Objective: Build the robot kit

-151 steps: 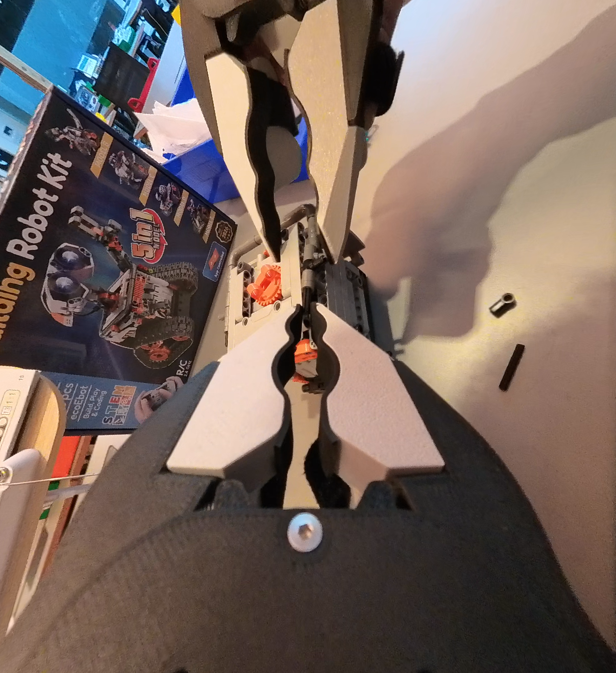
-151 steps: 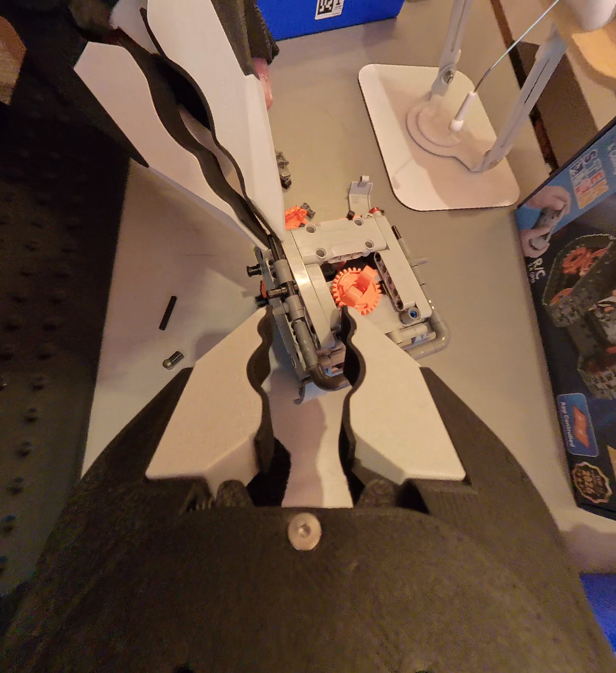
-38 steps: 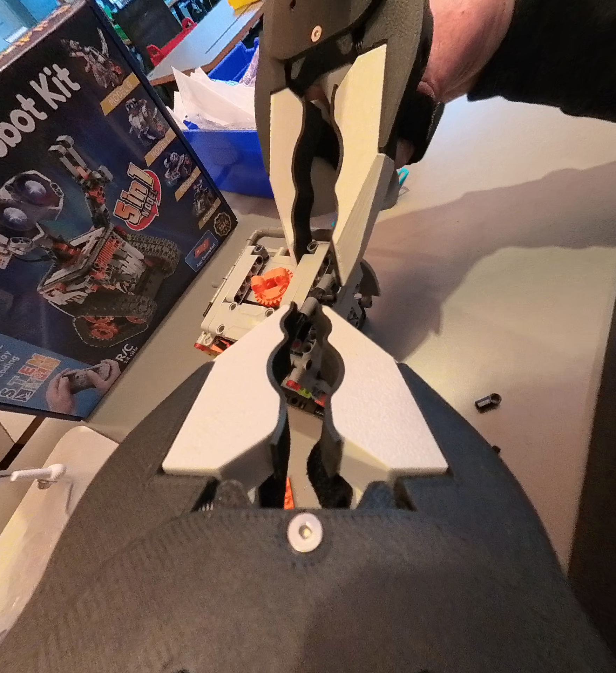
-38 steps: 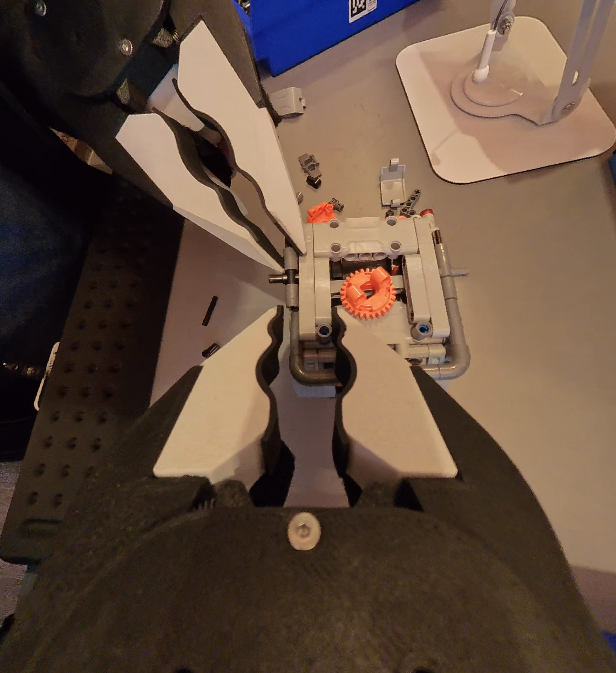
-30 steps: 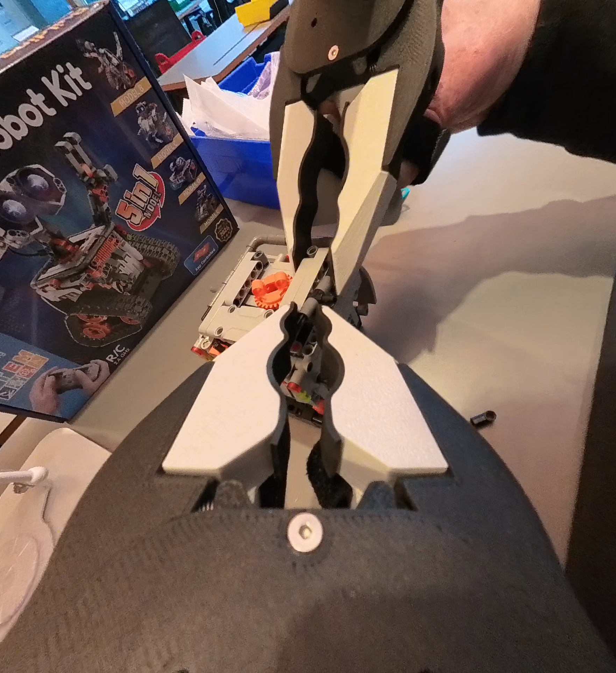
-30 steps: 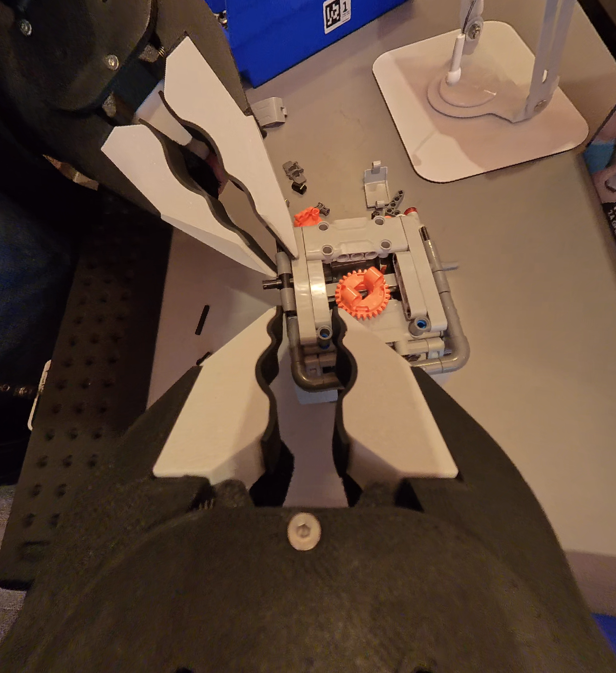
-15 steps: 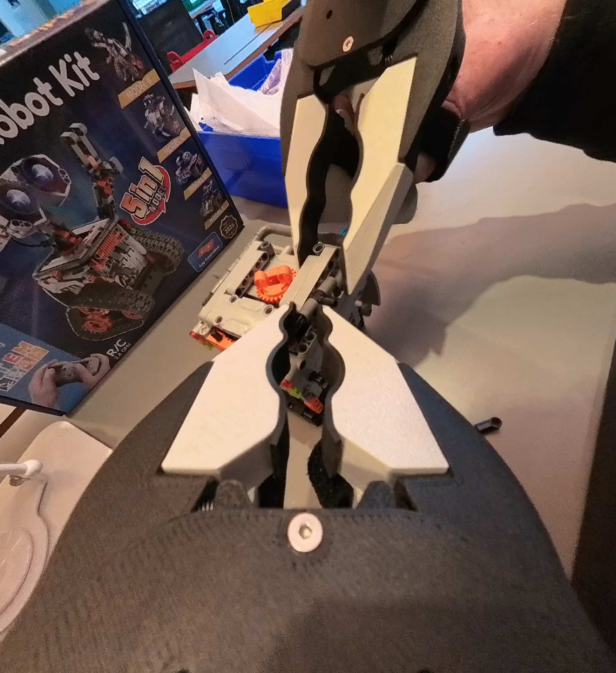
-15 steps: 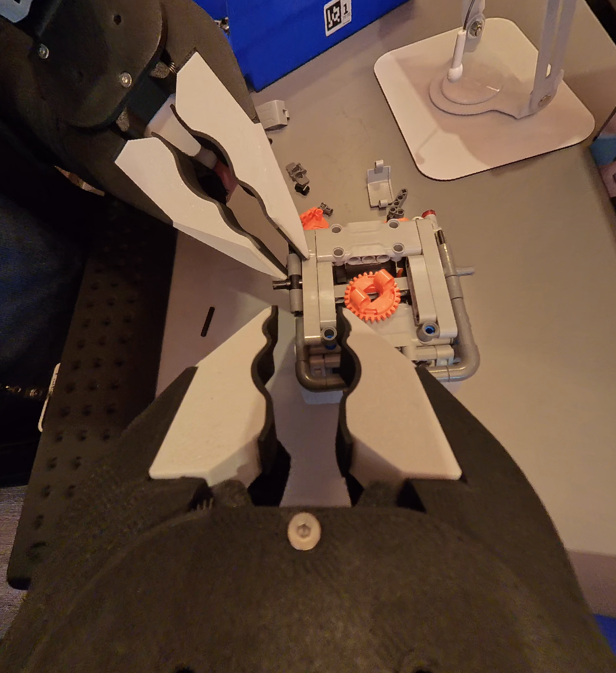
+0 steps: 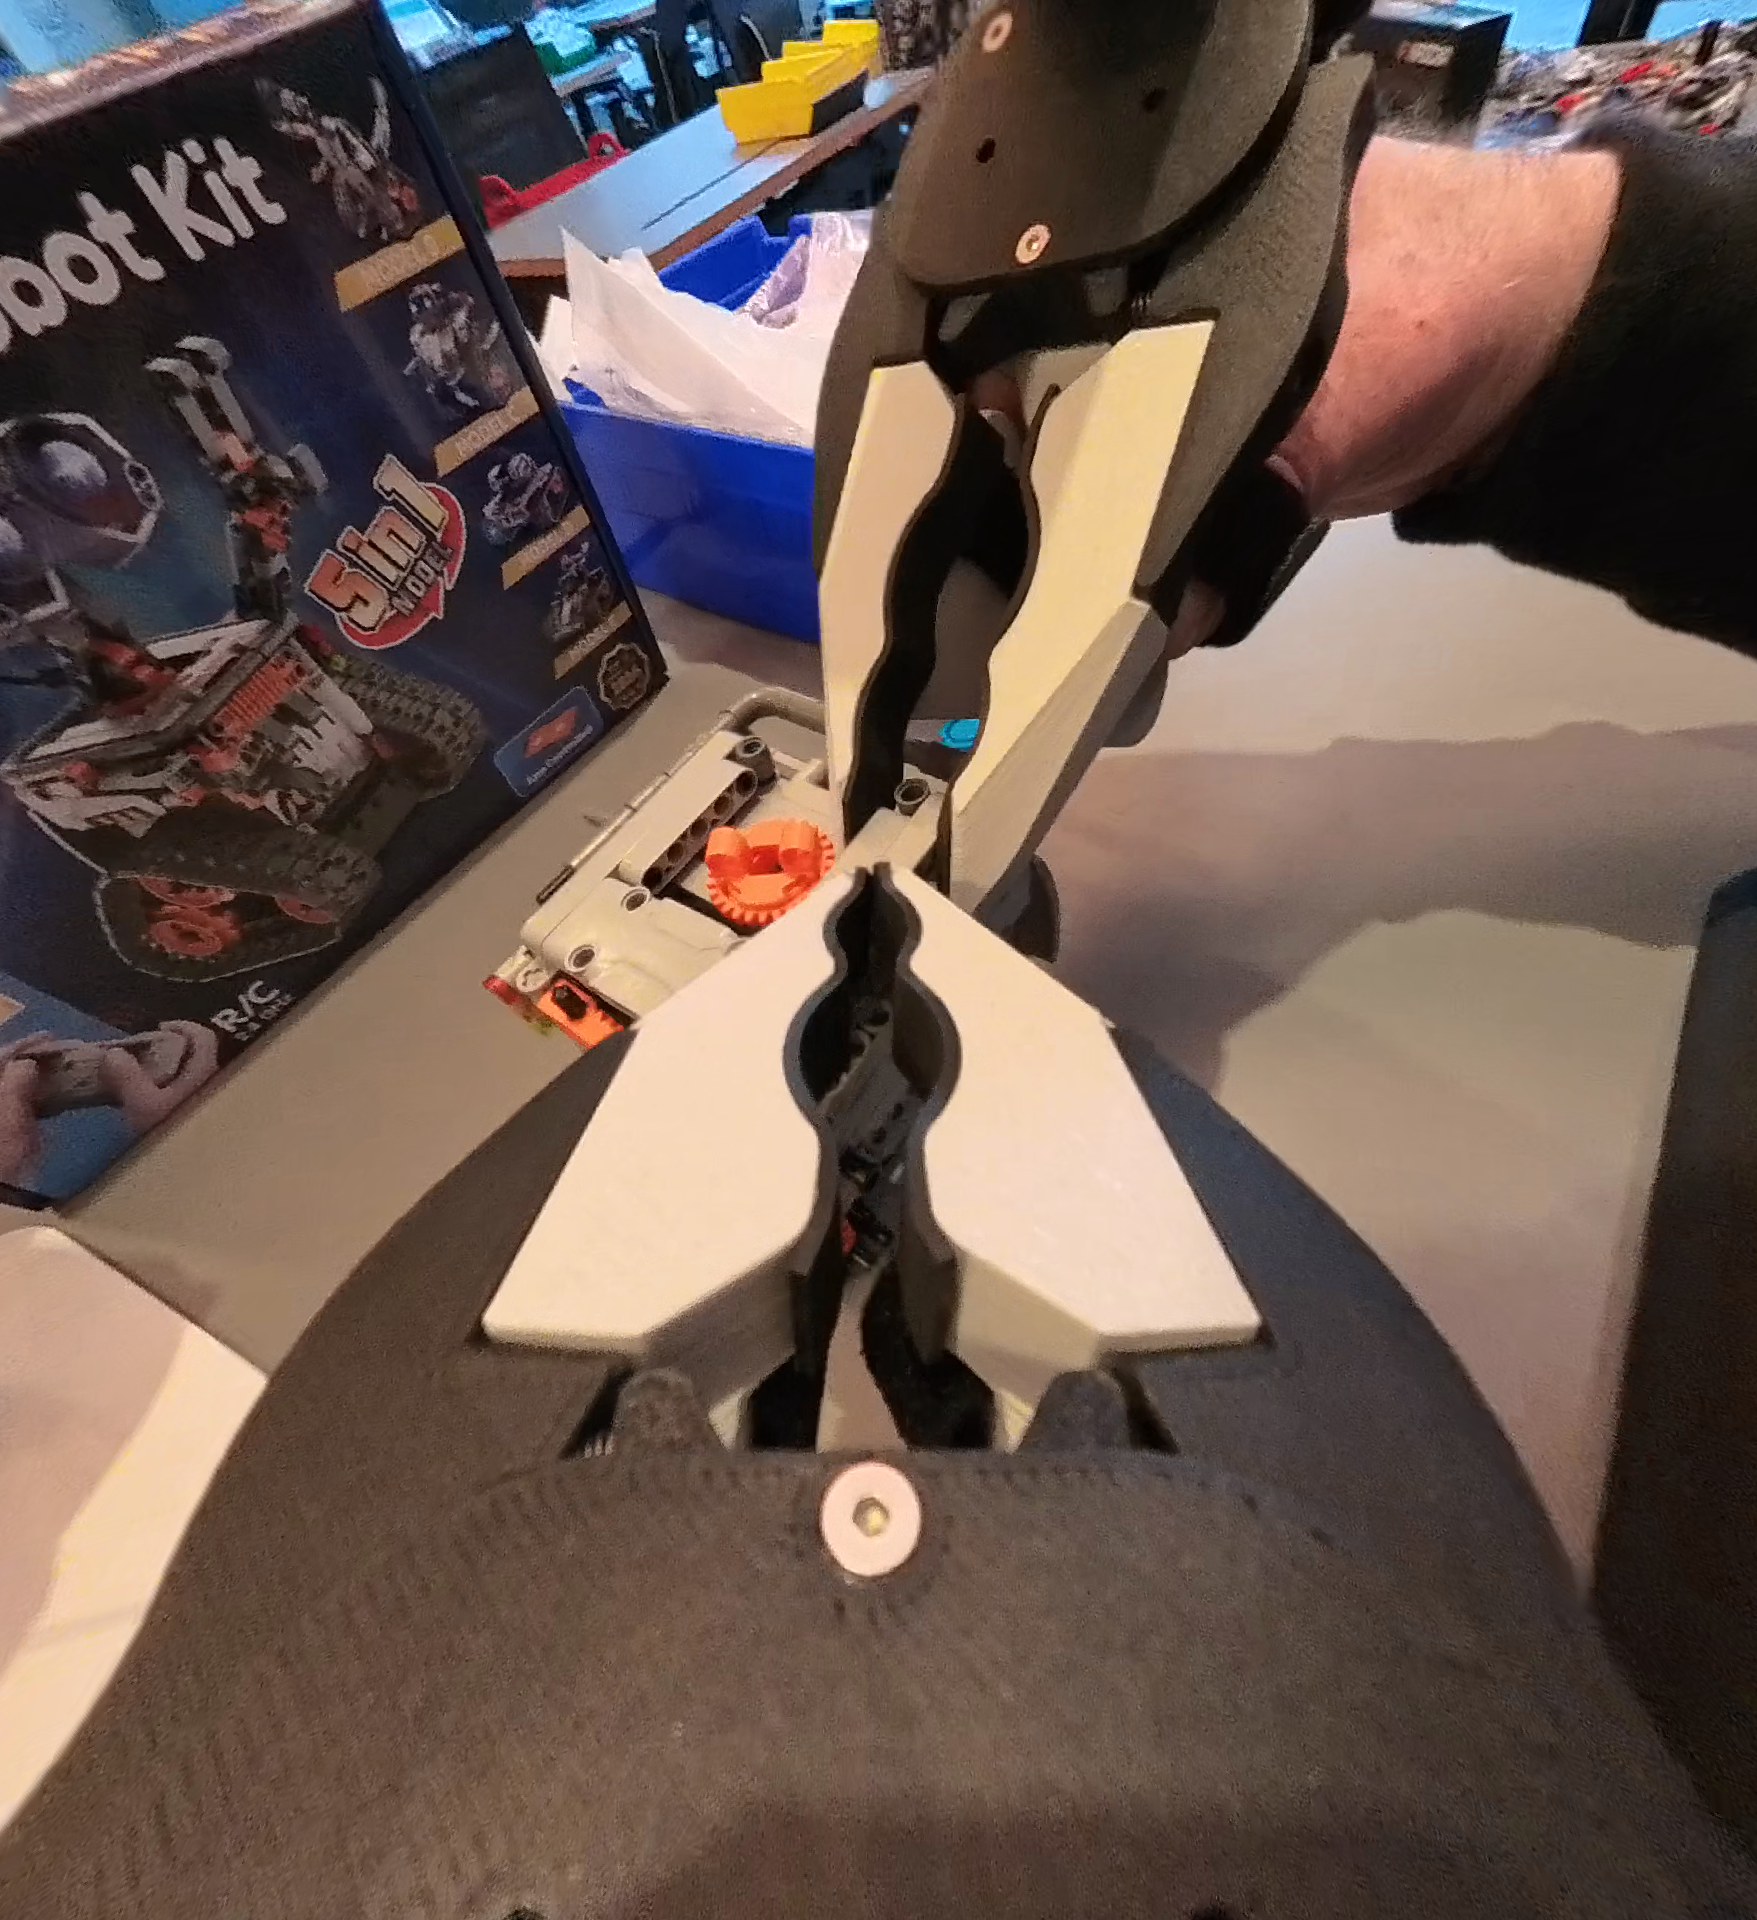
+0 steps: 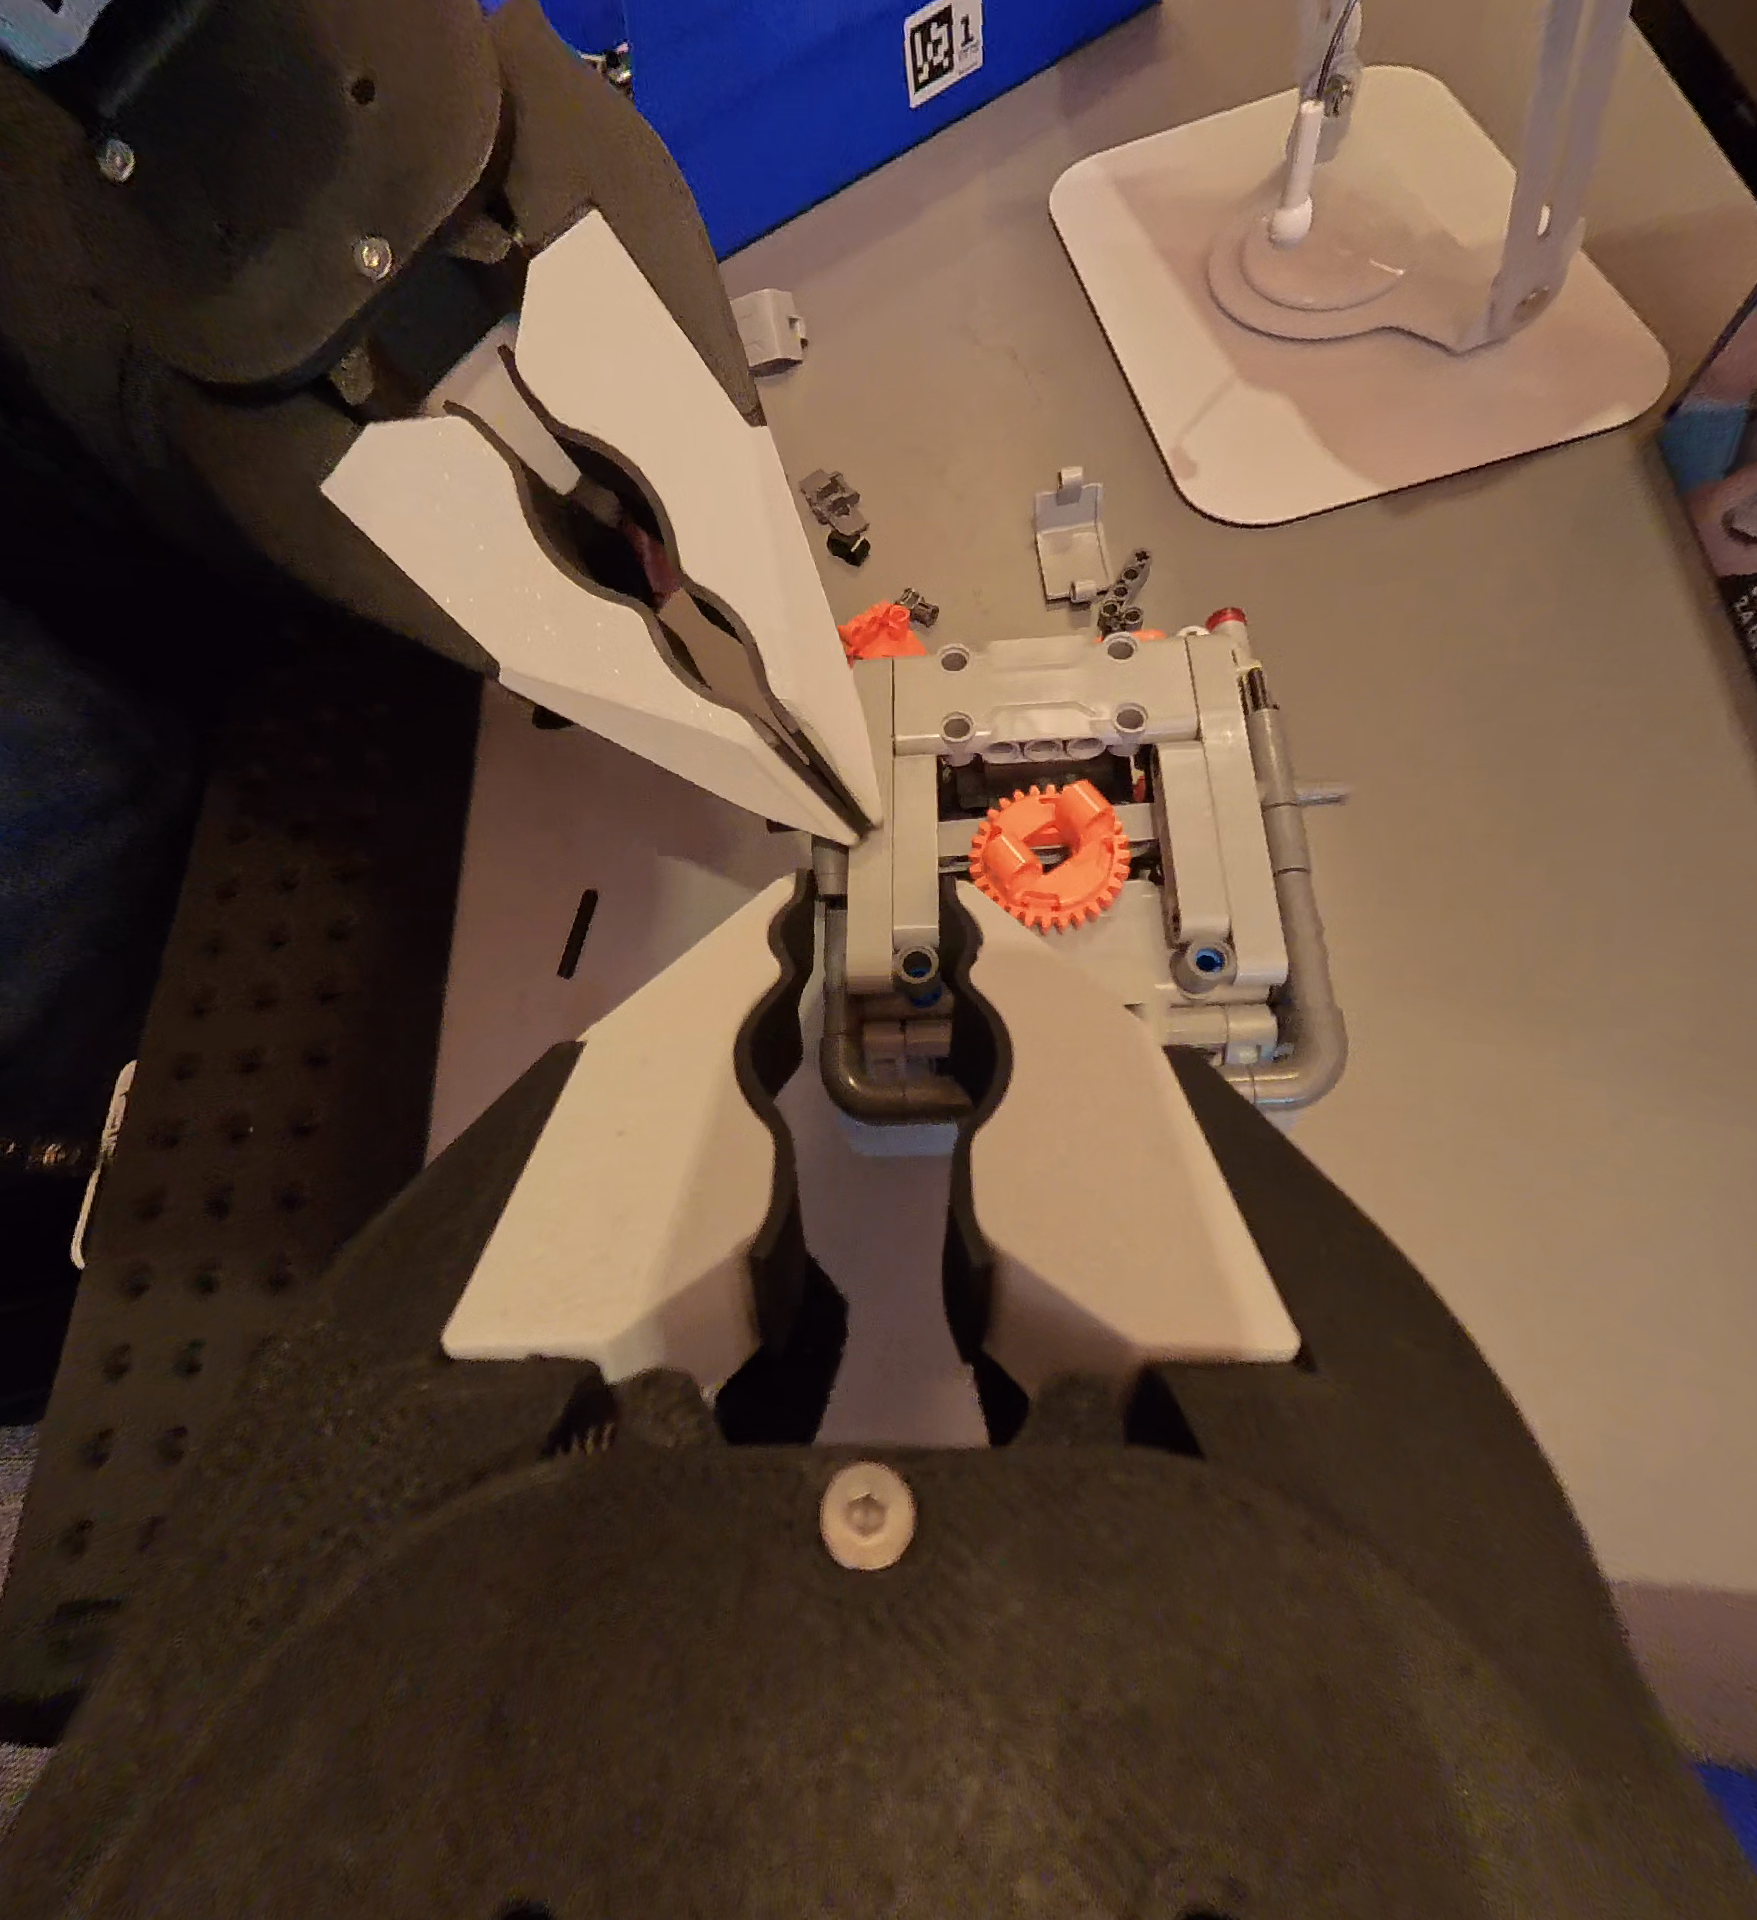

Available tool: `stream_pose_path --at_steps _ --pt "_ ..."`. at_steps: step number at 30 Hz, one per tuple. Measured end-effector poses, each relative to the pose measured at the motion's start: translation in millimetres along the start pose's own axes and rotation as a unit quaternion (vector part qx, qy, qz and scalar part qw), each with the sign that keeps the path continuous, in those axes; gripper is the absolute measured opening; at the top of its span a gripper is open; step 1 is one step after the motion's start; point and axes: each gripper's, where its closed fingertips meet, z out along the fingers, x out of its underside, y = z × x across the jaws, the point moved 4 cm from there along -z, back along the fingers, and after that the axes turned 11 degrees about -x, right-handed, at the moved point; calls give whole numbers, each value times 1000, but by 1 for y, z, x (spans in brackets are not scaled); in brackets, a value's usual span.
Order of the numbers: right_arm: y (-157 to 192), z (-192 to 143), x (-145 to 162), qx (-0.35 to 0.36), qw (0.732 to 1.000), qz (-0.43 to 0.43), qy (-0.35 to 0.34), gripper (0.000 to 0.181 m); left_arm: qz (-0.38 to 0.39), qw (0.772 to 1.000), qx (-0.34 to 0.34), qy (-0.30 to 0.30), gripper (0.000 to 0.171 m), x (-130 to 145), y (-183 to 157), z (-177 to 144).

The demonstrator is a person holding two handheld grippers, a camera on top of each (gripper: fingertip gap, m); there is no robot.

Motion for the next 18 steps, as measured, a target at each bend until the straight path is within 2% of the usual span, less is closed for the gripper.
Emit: stream_pose_path --at_steps 3,7,10,18 --pt "0 0 0 -1 1000 1 -1 20 4 1000 0 -7 0 -9 10 -12" --pt "-1 -3 1 2 1000 7 -10 20 41 999 21 29 2 4 17 -27" --pt "-1 -3 2 -4 1000 4 -12 20 90 995 16 41 7 9 16 -26" --pt "0 -3 2 -6 1000 11 -18 20 134 990 -6 48 7 13 15 -17"
